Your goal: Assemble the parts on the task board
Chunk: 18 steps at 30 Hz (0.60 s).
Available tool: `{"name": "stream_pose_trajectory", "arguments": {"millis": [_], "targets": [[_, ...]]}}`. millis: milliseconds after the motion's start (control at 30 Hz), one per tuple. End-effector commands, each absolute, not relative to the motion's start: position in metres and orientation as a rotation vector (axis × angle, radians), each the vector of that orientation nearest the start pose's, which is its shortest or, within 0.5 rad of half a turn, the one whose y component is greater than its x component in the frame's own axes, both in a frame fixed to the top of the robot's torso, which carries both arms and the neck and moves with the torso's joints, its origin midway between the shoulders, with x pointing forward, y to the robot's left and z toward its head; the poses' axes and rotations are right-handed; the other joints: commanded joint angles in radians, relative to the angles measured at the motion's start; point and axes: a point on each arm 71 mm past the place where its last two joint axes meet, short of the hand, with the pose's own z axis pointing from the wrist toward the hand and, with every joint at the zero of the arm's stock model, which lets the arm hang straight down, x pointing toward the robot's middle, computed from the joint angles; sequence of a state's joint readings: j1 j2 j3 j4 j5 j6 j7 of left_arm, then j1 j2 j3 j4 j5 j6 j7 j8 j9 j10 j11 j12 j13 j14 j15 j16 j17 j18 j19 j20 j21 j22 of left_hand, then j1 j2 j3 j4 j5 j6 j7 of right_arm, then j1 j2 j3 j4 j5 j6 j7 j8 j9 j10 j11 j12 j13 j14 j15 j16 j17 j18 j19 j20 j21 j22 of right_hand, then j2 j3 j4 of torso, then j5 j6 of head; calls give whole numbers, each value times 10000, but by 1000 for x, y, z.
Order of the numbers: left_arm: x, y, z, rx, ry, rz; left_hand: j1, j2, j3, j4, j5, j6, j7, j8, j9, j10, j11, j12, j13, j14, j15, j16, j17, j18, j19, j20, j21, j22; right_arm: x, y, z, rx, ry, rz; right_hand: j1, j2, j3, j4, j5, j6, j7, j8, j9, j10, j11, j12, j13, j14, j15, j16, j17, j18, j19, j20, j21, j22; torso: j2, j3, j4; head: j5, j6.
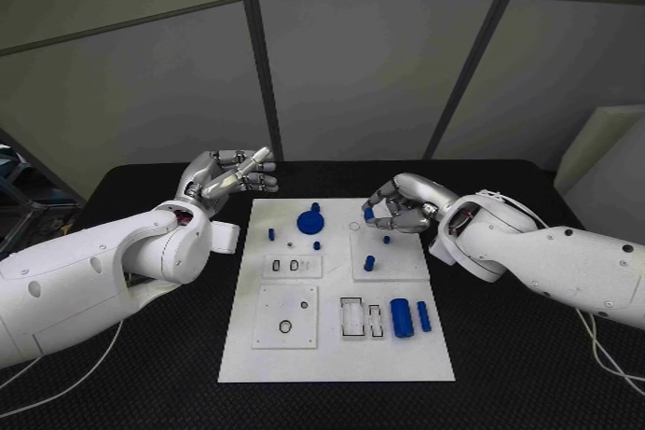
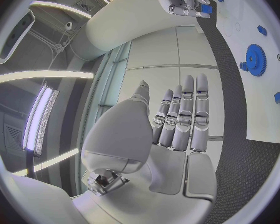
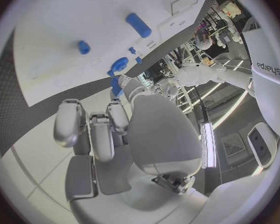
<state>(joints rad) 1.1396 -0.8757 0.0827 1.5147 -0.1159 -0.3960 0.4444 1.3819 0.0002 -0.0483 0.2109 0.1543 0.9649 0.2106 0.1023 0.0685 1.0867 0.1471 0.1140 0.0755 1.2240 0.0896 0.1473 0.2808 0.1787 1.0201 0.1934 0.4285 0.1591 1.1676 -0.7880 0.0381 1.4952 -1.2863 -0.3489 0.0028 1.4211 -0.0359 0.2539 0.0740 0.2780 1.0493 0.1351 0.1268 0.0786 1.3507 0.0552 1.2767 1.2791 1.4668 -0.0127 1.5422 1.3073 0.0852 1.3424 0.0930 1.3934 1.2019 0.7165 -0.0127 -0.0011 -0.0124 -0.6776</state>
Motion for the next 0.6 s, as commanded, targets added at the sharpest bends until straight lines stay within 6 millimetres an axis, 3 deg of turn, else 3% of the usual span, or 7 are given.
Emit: {"name": "stream_pose_trajectory", "arguments": {"millis": [33, 167, 300, 533, 600], "targets": [[498, 232, -156, -10107, 12527, -15008, -5, 81, -26, -28, -52, 34, 36, -62, 1, 4, 46, -35, -11, -55, 6, -43, 14, 36, -72, 1, -39, -9, 489, -155, -165, -238, 15914, 8280, -32, 124, 125, 11, -115, 44, 0, 0, -6, -50, -54, -77, -39, 933, -74, 47, 2180, -91, 30, -25, 5, -34, -26, -11, 28, 80, -93], [499, 230, -156, -10107, 12547, -15045, -5, 81, -26, -28, -52, 34, 36, -62, 1, 4, 46, -35, -11, -55, 6, -43, 14, 36, -72, 1, -39, -9, 483, -126, -166, -606, 16004, 8401, -31, 149, 171, 0, -131, 21, 5, -11, -13, -82, -50, -120, -74, 932, -71, 45, 2177, -87, 13, -24, -9, -57, -20, -12, 24, 192, -189], [499, 228, -156, -10100, 12569, -15092, -5, 81, -26, -28, -52, 34, 36, -62, 1, 4, 46, -35, -11, -55, 6, -43, 14, 36, -72, 1, -39, -9, 478, -102, -170, -878, 16224, 8432, -31, 146, 185, -9, -135, 9, 9, -17, -17, -94, -48, -134, -85, 931, -69, 45, 2177, -82, -3, -23, -22, -81, -11, -18, 37, 265, -212], [499, 225, -157, -10093, 12595, -15151, -8, 83, -33, -27, -53, 41, 31, -61, 3, 13, 43, -33, -9, -53, 6, -50, 19, 36, -72, 1, -40, -11, 468, -75, -191, -1121, 17012, 8258, -81, 137, 188, 8, -165, -12, 24, -28, -24, -97, -35, -137, -84, 931, -62, 44, 2177, -80, -12, -20, -30, -93, -6, -22, 24, 389, -207], [500, 224, -157, -10094, 12598, -15156, -8, 83, -33, -27, -53, 41, 31, -61, 3, 13, 43, -33, -9, -53, 6, -50, 19, 36, -72, 1, -40, -11, 464, -70, -196, -1193, 17120, 8252, -103, 136, 192, 16, -172, -21, 28, -31, -27, -88, -31, -126, -72, 929, -58, 41, 2170, -78, -20, -18, -36, -104, -10, -6, 1, 462, -218]]}}
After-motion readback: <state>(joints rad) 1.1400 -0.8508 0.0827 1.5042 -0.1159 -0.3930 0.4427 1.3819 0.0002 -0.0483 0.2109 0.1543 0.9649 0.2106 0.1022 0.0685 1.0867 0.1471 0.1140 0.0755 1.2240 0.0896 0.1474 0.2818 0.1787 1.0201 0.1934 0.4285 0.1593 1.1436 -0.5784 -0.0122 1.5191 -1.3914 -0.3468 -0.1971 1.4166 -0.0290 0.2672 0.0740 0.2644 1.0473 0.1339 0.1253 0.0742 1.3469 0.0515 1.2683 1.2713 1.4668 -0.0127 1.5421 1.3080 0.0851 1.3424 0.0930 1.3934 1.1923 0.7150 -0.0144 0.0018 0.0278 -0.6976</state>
